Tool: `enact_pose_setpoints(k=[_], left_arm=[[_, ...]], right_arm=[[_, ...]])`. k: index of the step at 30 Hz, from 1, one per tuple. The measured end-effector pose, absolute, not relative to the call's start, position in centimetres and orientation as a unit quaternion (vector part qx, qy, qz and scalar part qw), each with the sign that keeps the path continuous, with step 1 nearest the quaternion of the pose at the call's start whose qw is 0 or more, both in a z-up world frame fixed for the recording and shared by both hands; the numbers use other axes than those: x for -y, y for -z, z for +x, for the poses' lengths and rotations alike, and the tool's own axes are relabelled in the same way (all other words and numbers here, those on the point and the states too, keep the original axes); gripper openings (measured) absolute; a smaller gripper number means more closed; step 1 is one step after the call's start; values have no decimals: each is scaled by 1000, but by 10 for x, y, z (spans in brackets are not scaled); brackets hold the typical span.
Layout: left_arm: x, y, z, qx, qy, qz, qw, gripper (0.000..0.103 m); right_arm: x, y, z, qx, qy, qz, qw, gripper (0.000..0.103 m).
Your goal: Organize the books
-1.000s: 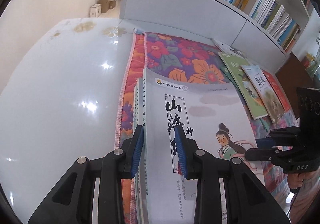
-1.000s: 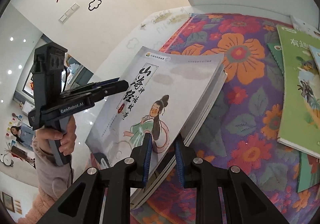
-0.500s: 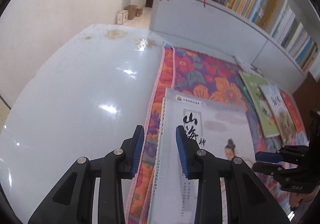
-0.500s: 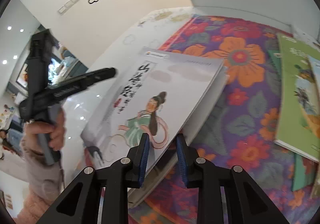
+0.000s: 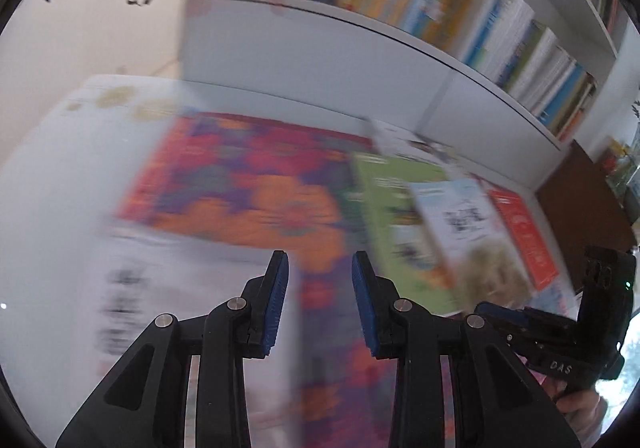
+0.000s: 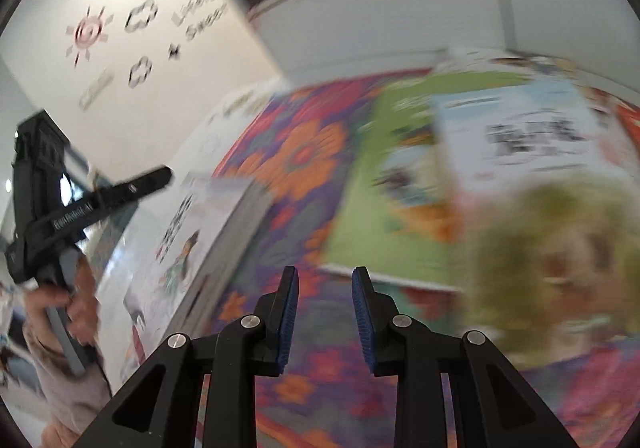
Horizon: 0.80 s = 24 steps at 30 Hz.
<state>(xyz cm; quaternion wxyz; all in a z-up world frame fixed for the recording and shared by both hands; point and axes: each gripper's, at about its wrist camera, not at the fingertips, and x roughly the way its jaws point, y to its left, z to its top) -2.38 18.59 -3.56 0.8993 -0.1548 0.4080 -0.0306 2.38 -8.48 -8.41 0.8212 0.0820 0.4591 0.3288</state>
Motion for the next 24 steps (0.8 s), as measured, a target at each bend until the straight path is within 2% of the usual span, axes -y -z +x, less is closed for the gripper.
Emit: enact_pose_setpoints(k=[2,5,9,13,19,21,24], left_arm=[[-152,47,-8,-415,52,-172,892,31],[-93,69,14,-426,70,-179,884,31],[-38,94,21,-448,81,-160,876,30],[-7,94,13,-419,38,-60,905,33],[-13,99,-3,-386,56,-82,917,34],[-10,98,-4,-385,52,-76,918,34],[-8,100,-2,-387,54,-73,918,35]], right_arm=[[124,79,30,-437,-293,93,846,28],[169,73,35,-389,-239,92,885,46],[210,77,47,-373,-204,69,902,47],[224,96,61,-381,-187,47,904,47],[223,113,61,-373,-220,49,900,51],[223,116,62,-381,-243,62,890,60],[226,118,63,-381,-253,77,886,61]])
